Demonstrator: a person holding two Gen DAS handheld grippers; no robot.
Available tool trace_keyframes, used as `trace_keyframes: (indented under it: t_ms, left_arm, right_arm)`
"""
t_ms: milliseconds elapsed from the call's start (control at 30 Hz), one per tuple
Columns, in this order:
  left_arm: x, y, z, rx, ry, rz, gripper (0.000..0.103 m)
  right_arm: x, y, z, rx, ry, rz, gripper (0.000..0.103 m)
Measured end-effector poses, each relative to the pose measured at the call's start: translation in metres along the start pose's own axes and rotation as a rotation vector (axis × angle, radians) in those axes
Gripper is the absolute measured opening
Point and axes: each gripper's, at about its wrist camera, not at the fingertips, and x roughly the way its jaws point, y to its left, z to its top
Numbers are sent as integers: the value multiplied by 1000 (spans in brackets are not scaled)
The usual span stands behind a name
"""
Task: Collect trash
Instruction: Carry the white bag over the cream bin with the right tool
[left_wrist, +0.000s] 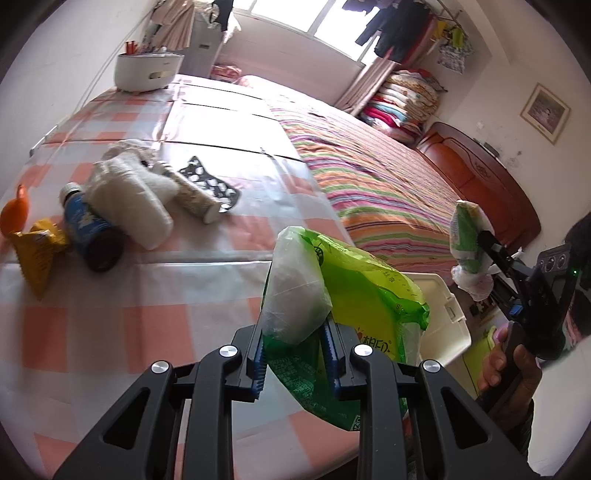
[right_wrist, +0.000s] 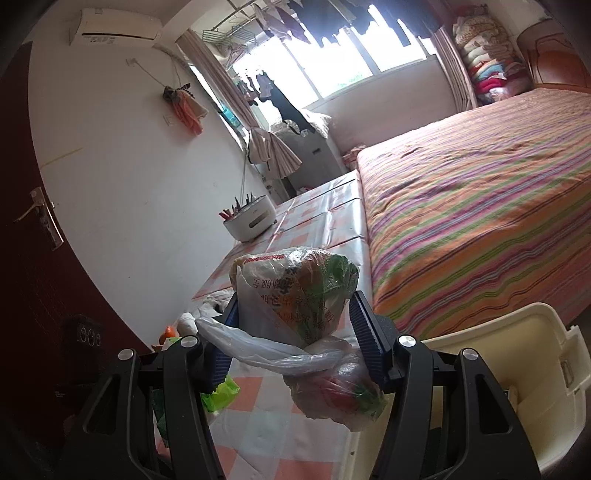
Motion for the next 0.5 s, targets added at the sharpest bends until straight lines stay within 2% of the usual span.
trace_keyframes:
  t_ms: [200,500]
  left_arm:
    - [11,-32,2,54,20,-43,25]
    - [22,-81,4,140,41,-99,25]
  right_arm:
    - [-20,-20,-2,-1,-36,-109,59]
    - [-41,-42,-6,48,-67,-185,62]
